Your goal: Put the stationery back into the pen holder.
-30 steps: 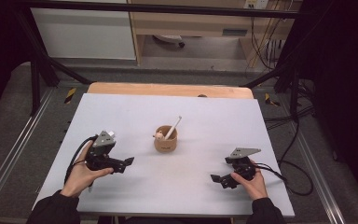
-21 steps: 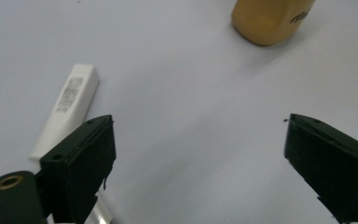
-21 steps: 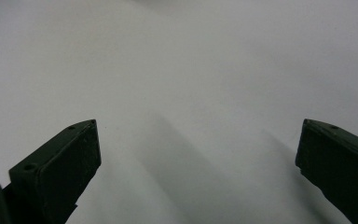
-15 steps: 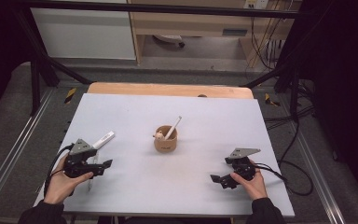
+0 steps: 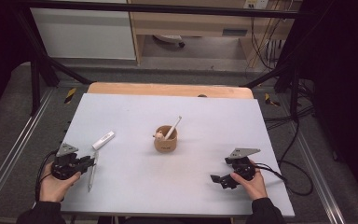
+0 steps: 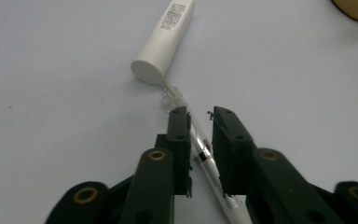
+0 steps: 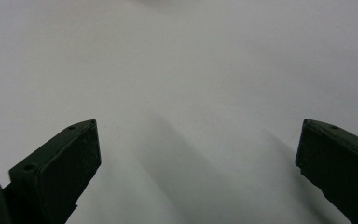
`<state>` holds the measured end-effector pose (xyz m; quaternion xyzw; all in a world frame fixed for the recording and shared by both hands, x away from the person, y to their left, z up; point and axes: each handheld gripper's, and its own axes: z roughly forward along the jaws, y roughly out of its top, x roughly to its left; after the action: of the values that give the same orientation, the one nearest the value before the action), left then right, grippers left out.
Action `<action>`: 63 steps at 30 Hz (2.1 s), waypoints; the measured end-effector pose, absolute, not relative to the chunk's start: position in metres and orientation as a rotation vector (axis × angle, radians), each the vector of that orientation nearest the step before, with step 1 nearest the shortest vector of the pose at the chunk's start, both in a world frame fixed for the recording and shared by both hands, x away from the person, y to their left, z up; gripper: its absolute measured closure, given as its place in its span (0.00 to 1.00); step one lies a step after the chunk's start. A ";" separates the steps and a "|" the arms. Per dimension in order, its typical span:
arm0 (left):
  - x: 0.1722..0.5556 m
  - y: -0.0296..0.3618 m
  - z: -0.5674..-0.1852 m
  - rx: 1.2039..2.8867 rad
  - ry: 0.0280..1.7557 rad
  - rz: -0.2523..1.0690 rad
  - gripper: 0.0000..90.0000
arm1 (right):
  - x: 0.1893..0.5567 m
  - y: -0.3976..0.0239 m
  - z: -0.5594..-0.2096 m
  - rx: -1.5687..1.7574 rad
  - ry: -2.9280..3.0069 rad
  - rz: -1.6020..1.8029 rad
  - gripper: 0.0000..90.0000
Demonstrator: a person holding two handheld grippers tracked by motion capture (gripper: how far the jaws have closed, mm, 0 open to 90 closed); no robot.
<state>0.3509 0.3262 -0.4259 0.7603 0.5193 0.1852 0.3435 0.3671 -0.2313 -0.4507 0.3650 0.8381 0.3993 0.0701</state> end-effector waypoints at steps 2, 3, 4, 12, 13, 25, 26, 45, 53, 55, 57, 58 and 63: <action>0.350 0.328 -0.426 1.966 1.357 0.465 0.91 | 0.367 -0.231 -0.450 1.100 2.522 1.200 0.01; 0.349 0.329 -0.426 1.968 1.359 0.463 0.93 | 0.367 -0.232 -0.450 1.098 2.521 1.202 0.01; 0.349 0.329 -0.426 1.977 1.360 0.467 0.95 | 0.367 -0.232 -0.450 1.098 2.521 1.202 0.01; 0.349 0.330 -0.433 2.035 1.370 0.465 1.00 | 0.367 -0.231 -0.451 1.096 2.521 1.202 0.01; 0.349 0.329 -0.434 2.042 1.370 0.460 1.00 | 0.367 -0.231 -0.451 1.099 2.522 1.203 0.01; 0.348 0.323 -0.440 2.082 1.345 0.389 1.00 | 0.367 -0.231 -0.451 1.097 2.521 1.203 0.01; 0.348 0.322 -0.440 2.083 1.342 0.384 1.00 | 0.367 -0.231 -0.451 1.096 2.522 1.203 0.01; 0.341 0.301 -0.438 2.142 1.236 0.311 1.00 | 0.367 -0.231 -0.451 1.095 2.526 1.202 0.01; 0.338 0.287 -0.436 2.166 1.186 0.305 1.00 | 0.367 -0.231 -0.451 1.094 2.522 1.203 0.01; 0.337 0.284 -0.436 2.168 1.171 0.307 1.00 | 0.367 -0.231 -0.451 1.096 2.521 1.204 0.01; 0.336 0.282 -0.435 2.171 1.164 0.309 1.00 | 0.367 -0.231 -0.451 1.095 2.525 1.203 0.01; 0.336 0.282 -0.435 2.172 1.163 0.310 1.00 | 0.367 -0.231 -0.451 1.095 2.526 1.202 0.01; 0.336 0.283 -0.436 2.180 1.171 0.313 1.00 | 0.367 -0.231 -0.451 1.094 2.525 1.204 0.01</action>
<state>0.3359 0.2832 -0.4360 0.8287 0.4449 0.1189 0.3180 0.3668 -0.2311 -0.4508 0.3634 0.8387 0.3998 0.0689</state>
